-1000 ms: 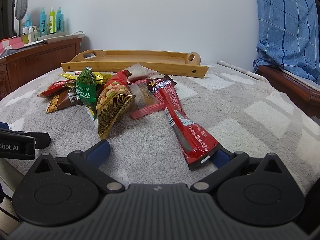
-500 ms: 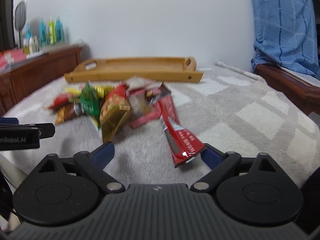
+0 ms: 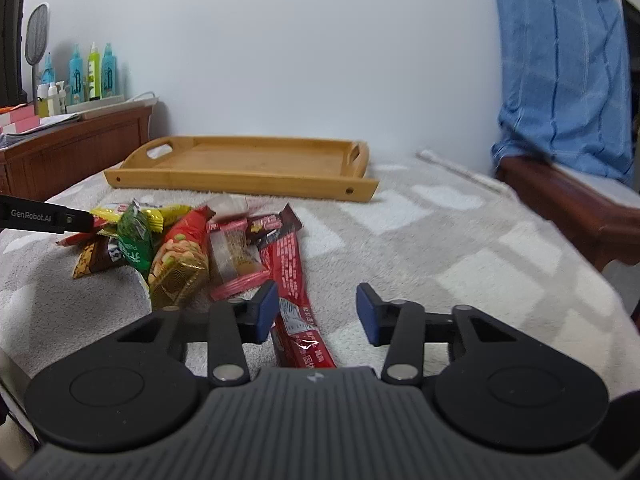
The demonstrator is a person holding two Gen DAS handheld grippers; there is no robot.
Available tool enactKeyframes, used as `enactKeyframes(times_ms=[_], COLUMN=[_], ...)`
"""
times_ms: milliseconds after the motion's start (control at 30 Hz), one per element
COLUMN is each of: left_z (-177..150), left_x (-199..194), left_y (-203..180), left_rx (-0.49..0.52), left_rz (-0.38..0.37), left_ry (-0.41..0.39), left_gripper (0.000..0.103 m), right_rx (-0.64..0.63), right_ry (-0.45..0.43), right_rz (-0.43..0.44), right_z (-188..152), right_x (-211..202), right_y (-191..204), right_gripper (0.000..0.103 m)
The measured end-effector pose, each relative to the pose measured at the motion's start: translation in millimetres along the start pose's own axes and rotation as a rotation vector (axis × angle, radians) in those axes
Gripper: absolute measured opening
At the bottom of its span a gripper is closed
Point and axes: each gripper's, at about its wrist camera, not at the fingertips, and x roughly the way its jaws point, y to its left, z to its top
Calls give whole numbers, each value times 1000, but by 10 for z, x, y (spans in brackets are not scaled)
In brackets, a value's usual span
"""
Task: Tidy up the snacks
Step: 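Grasp the small red candy packet with the left tool while the right tool grasps the red stick snack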
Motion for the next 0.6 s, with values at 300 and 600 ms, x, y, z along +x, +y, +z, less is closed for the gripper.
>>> enactKeyframes(times_ms=[300,600], left_z=[-37,10], left_x=[169,261], left_y=[22,63], left_rx=[-10,25], left_rz=[-46,-6], left_ry=[35,32], left_gripper=[45,59], right_rx=[-9,-12], right_ry=[27,59], right_rz=[82,68], right_z=[-31,28], right_x=[213,314], right_y=[33,52], right_gripper=[40,31])
